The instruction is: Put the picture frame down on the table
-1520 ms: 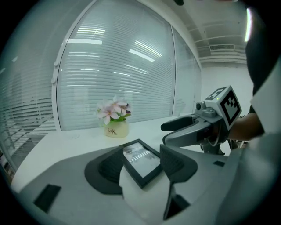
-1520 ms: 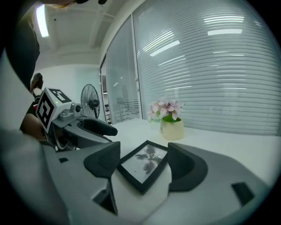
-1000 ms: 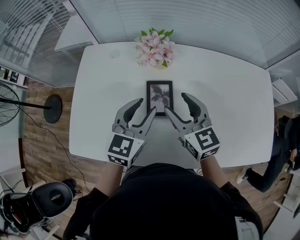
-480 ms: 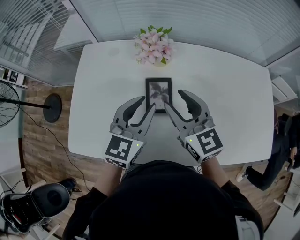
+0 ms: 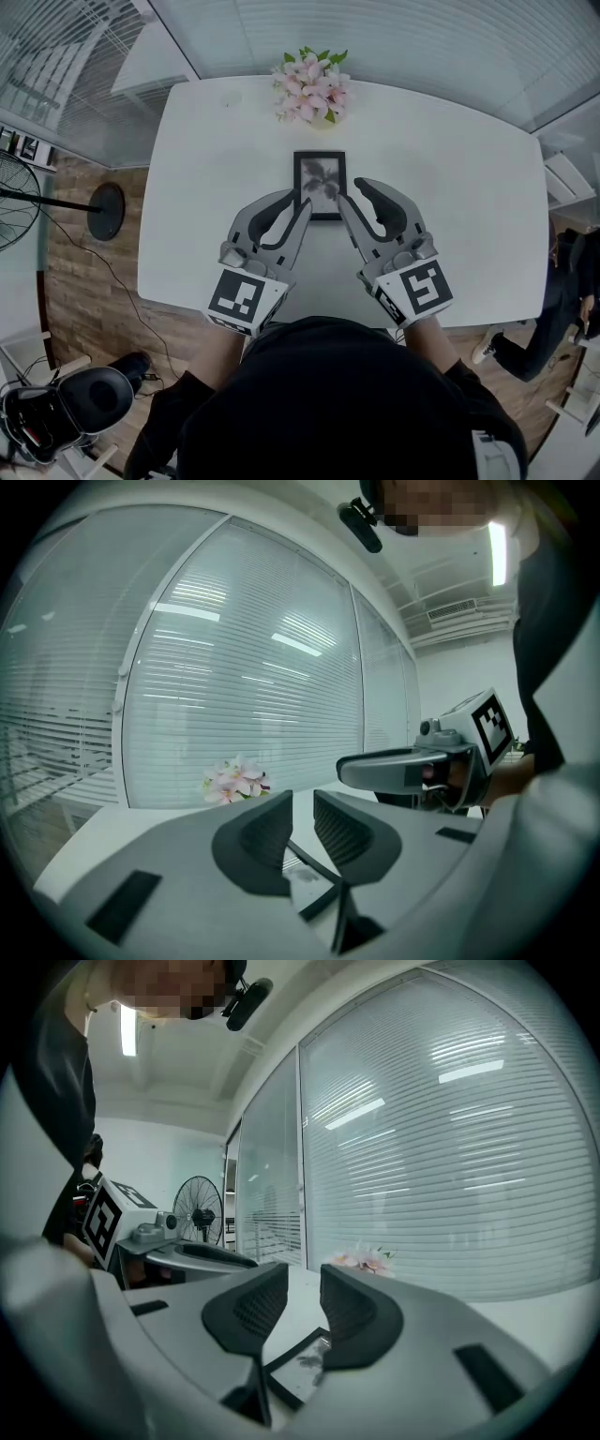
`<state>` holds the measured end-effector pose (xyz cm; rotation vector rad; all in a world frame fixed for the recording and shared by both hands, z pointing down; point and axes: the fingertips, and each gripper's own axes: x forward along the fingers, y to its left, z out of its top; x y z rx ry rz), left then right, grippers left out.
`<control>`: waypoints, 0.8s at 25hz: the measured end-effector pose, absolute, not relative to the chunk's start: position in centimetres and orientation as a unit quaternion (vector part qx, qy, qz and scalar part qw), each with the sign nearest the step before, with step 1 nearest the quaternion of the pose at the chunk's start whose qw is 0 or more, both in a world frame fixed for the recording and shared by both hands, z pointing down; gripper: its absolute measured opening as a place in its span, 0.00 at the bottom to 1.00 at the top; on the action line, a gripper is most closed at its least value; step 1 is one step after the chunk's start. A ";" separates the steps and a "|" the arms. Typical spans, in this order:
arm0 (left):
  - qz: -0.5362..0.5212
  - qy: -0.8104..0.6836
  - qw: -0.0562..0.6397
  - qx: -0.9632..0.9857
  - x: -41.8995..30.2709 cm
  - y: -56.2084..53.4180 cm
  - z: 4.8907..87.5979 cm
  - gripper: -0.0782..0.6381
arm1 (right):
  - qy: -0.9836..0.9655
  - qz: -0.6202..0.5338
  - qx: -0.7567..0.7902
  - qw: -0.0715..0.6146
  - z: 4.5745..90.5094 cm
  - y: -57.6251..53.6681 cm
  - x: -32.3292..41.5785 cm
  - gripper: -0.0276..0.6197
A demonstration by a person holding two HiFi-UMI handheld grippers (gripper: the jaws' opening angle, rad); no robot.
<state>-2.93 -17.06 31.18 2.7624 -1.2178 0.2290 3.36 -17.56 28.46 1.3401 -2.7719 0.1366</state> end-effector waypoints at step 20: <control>0.059 -0.404 0.047 0.911 -2.9 -16.4 29.6 0.14 | -0.895 0.019 0.446 0.020 27.6 -17.1 3.6 0.06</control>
